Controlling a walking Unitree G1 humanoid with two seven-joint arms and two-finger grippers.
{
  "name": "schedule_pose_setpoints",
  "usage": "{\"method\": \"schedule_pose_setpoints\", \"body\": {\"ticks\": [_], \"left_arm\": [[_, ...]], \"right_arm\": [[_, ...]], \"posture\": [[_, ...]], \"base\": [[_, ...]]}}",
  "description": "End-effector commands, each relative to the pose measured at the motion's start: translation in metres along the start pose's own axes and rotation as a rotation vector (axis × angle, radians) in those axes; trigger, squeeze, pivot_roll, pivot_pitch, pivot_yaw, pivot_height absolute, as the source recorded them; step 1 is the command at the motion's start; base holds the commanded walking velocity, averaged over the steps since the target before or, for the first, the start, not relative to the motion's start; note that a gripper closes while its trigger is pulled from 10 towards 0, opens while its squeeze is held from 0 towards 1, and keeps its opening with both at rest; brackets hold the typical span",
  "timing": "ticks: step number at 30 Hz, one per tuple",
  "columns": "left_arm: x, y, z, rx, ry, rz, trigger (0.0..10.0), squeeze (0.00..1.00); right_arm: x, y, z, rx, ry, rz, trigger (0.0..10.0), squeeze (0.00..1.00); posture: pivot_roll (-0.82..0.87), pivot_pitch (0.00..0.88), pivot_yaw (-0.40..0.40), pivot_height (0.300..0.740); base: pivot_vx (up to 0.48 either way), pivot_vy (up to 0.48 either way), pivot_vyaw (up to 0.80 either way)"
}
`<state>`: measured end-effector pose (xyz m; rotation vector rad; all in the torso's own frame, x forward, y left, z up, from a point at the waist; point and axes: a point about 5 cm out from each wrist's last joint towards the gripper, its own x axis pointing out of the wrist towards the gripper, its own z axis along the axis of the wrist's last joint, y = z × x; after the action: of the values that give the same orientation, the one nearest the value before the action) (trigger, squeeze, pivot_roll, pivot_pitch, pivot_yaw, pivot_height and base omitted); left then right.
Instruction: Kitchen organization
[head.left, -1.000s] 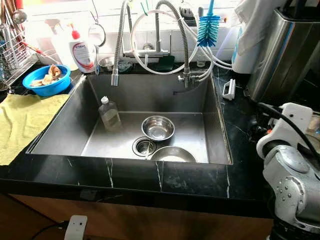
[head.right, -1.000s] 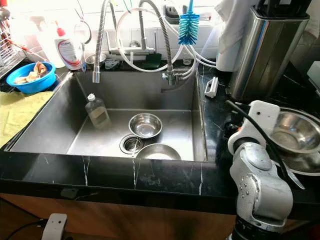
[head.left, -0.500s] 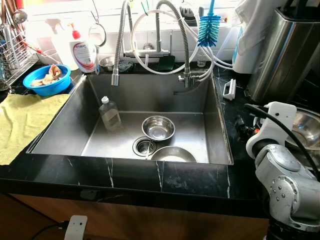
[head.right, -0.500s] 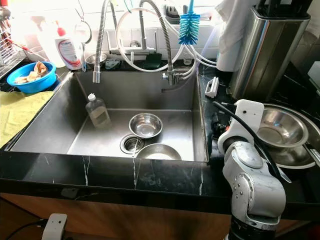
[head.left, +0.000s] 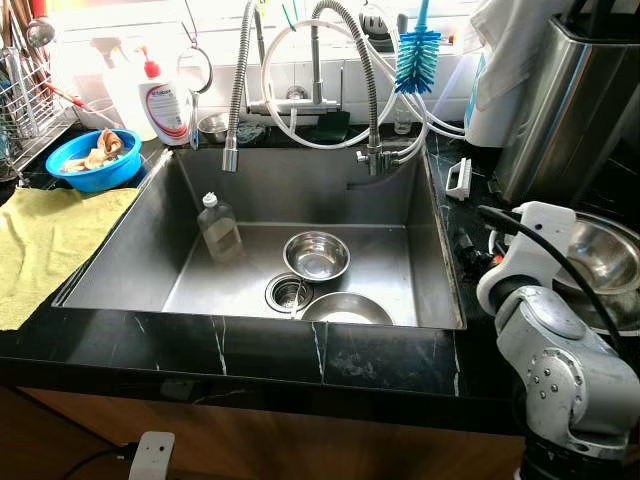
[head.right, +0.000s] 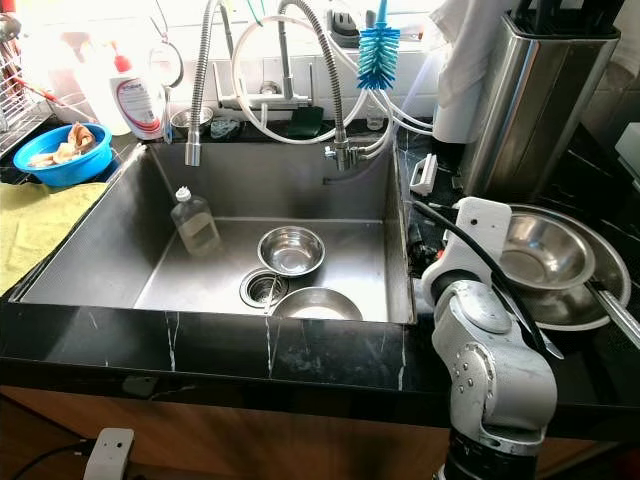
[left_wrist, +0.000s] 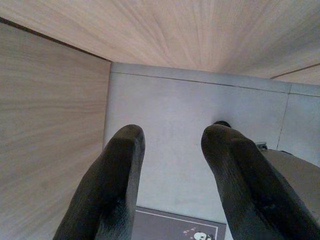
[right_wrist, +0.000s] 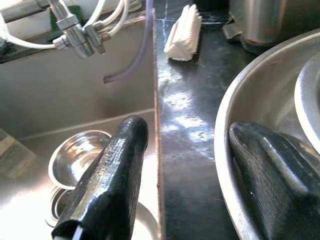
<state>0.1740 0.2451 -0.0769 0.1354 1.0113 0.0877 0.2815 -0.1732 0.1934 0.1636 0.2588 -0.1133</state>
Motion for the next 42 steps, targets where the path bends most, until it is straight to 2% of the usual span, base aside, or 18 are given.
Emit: {"method": "schedule_pose_setpoints", "body": {"ticks": [1, 14, 21, 24, 28, 34, 37, 38, 39, 41, 42], "left_arm": [[-0.001, 0.002, -0.003, 0.030, 0.018, 0.001, 10.0, 0.00], [0.000, 0.001, 0.000, 0.037, 0.013, -0.002, 10.0, 0.00], [0.000, -0.001, 0.000, 0.062, 0.011, -0.014, 10.0, 0.00], [0.000, -0.001, 0.000, 0.059, 0.013, -0.012, 10.0, 0.00], [0.000, -0.002, 0.000, 0.060, 0.013, -0.015, 10.0, 0.00], [0.000, -0.003, 0.001, 0.063, 0.010, -0.018, 10.0, 0.00], [0.001, -0.003, 0.001, 0.065, 0.010, -0.019, 10.0, 0.00], [0.001, -0.003, 0.002, 0.066, 0.010, -0.020, 10.0, 0.00], [0.001, -0.003, 0.002, 0.066, 0.010, -0.020, 10.0, 0.00], [0.001, -0.004, 0.002, 0.067, 0.009, -0.021, 10.0, 0.00], [0.001, -0.004, 0.002, 0.067, 0.009, -0.021, 10.0, 0.00]], "right_arm": [[0.001, 0.011, 0.003, 0.003, -0.005, 0.050, 10.0, 0.00], [0.003, 0.028, 0.003, 0.002, -0.020, 0.090, 10.0, 0.00], [0.002, 0.025, 0.006, -0.006, -0.038, 0.061, 10.0, 0.00], [0.002, 0.025, 0.010, -0.019, -0.076, 0.065, 10.0, 0.00], [-0.002, 0.042, 0.020, -0.147, -0.178, 0.171, 10.0, 0.00], [-0.006, 0.050, 0.031, -0.128, -0.251, 0.196, 10.0, 0.00], [-0.006, 0.036, 0.040, -0.119, -0.289, 0.116, 10.0, 0.00], [-0.005, 0.023, 0.045, -0.120, -0.303, 0.049, 10.0, 0.00], [-0.005, 0.023, 0.045, -0.120, -0.303, 0.049, 10.0, 0.00], [-0.007, 0.000, 0.052, -0.129, -0.313, -0.066, 10.0, 0.00], [-0.007, 0.000, 0.052, -0.129, -0.313, -0.066, 10.0, 0.00]], "posture": [[-0.22, 0.000, 0.083, 0.740], [-0.22, 0.000, 0.091, 0.740], [-0.23, 0.000, 0.091, 0.740], [-0.23, 0.000, 0.092, 0.740], [-0.23, 0.000, 0.092, 0.740], [-0.23, 0.000, 0.093, 0.740], [-0.23, 0.000, 0.095, 0.740], [-0.23, 0.000, 0.095, 0.740], [-0.23, 0.000, 0.095, 0.740], [-0.24, 0.000, 0.096, 0.740], [-0.24, 0.000, 0.096, 0.740]], "base": [[0.000, 0.000, 0.00], [0.000, 0.000, 0.00], [0.000, 0.000, 0.00], [0.000, 0.000, 0.00], [0.000, 0.000, 0.00], [0.000, 0.000, 0.00], [0.000, 0.000, 0.00], [0.000, 0.000, 0.00], [0.000, 0.000, 0.00], [0.000, 0.000, 0.00], [0.000, 0.000, 0.00]]}}
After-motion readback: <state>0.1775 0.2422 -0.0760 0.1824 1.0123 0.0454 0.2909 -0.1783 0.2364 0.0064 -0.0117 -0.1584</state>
